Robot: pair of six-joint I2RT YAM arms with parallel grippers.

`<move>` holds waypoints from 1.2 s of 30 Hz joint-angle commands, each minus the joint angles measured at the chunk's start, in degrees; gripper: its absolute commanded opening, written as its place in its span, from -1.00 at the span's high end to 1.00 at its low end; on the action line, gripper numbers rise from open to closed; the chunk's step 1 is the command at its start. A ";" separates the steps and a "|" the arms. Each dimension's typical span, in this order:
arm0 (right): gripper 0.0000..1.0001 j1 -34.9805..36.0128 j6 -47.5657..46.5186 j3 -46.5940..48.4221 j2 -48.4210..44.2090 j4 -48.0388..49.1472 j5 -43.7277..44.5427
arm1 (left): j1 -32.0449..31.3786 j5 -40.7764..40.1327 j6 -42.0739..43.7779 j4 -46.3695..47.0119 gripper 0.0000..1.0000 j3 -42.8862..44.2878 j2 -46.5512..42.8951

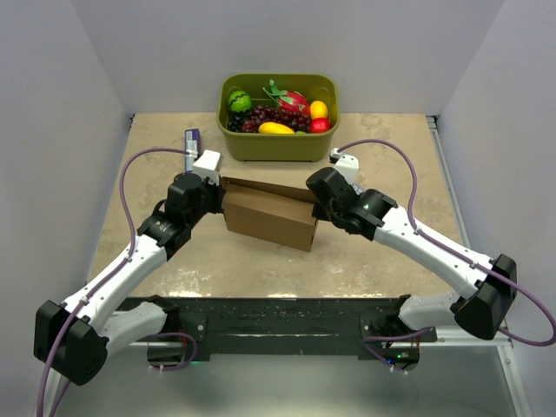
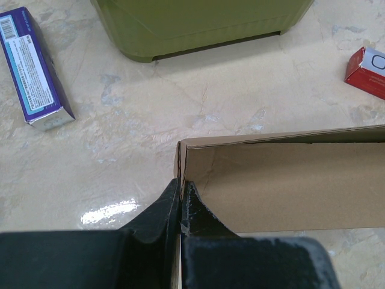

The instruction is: Fold the paper box

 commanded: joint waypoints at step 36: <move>1.00 13.56 18.56 -8.76 1.18 -10.23 10.63 | -0.97 2.42 0.42 -7.46 1.00 -2.00 1.42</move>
